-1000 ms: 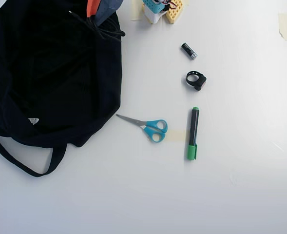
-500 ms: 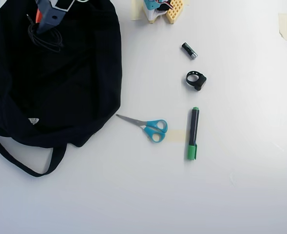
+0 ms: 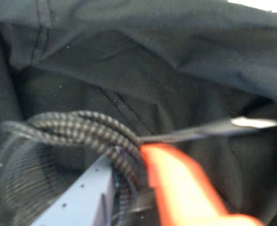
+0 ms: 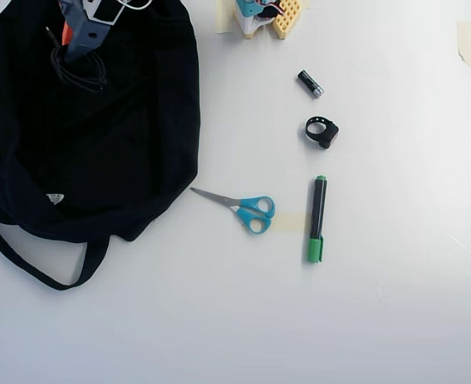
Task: Put the cable into the black bag
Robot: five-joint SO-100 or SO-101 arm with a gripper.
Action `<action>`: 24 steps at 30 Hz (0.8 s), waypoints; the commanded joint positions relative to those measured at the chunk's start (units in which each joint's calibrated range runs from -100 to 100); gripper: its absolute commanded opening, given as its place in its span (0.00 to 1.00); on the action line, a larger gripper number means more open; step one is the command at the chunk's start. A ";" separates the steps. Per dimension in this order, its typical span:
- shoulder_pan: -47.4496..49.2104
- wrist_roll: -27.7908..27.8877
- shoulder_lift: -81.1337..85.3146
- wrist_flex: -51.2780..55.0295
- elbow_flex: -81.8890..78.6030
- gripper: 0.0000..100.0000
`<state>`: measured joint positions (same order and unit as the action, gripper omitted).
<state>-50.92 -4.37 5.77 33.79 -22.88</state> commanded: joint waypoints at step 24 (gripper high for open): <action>10.60 -0.30 6.43 12.38 3.38 0.02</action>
<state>-44.75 -4.57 6.02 41.61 -22.56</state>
